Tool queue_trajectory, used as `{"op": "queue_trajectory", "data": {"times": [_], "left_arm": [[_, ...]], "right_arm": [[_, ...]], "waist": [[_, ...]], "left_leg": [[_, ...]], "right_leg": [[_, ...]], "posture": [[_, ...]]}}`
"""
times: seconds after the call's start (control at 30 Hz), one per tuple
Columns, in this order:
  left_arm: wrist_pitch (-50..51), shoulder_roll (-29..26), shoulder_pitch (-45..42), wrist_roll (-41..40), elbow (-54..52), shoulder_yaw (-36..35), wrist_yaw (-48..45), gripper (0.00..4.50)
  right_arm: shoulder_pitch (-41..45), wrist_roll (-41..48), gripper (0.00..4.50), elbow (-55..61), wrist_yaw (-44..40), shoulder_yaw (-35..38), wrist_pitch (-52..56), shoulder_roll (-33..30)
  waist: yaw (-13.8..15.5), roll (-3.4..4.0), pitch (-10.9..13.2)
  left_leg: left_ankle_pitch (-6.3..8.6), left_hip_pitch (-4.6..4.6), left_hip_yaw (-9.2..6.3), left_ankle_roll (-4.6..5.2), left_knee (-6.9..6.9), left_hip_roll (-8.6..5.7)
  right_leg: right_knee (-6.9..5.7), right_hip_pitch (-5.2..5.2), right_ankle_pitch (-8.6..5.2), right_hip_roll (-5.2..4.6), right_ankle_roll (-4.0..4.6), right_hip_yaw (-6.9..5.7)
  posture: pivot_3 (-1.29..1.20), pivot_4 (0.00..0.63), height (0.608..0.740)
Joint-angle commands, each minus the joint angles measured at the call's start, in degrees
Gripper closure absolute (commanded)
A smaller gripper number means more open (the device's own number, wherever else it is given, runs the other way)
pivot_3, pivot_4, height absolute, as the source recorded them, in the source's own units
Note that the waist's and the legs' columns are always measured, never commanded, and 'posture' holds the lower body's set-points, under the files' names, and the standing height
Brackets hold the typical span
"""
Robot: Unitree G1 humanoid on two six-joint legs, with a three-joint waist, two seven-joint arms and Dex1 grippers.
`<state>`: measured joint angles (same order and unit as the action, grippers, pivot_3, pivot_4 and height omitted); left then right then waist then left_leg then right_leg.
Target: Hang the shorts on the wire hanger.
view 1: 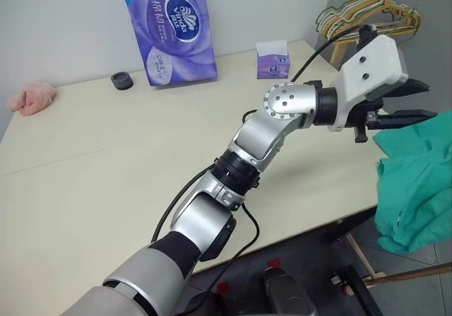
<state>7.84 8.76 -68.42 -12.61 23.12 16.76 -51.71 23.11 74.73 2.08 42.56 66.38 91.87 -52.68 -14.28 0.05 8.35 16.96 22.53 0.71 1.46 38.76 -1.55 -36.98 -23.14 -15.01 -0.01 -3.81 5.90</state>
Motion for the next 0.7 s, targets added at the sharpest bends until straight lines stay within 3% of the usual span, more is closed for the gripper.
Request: {"op": "queue_trajectory", "data": {"times": [0.03,0.23,0.4,0.7], "left_arm": [[-1.1,1.1,-2.1,-0.3,-0.6,-1.5,0.9,2.46],[-1.1,1.1,-2.3,-0.2,-0.5,-1.5,1.1,2.46],[-1.5,1.2,-2.8,-0.2,0.2,-1.7,1.3,2.43],[-2.9,1.3,-3.4,0.0,1.4,-1.7,1.4,2.43]], "right_arm": [[-0.2,1.1,4.50,0.5,-0.3,0.2,0.6,0.1],[-1.3,0.8,4.50,0.6,-1.1,-1.2,0.6,-0.9],[-0.6,0.4,3.15,1.4,-1.2,-1.2,0.6,-0.9],[0.0,-2.1,0.10,5.1,-4.1,-2.0,0.6,-3.0]], "waist": [[0.0,-0.01,0.0],[0.0,-0.06,0.0],[0.0,-0.02,0.1],[0.0,0.04,0.1]], "left_leg": [[0.00,0.00,0.00,0.00,0.00,0.00],[0.00,0.00,-0.01,0.00,0.00,0.00],[0.00,0.00,0.03,0.00,0.00,-0.01],[0.00,0.03,0.04,0.00,0.00,-0.01]], "right_leg": [[0.00,0.00,0.00,0.00,0.00,0.00],[0.00,0.00,0.00,0.00,0.00,0.00],[0.00,0.00,0.00,0.00,-0.01,0.02],[0.01,-0.04,0.00,-0.01,-0.02,0.03]], "posture": [[-0.31,0.168,0.740],[-0.31,0.168,0.740],[-0.31,0.168,0.740],[-0.32,0.147,0.740]]}}
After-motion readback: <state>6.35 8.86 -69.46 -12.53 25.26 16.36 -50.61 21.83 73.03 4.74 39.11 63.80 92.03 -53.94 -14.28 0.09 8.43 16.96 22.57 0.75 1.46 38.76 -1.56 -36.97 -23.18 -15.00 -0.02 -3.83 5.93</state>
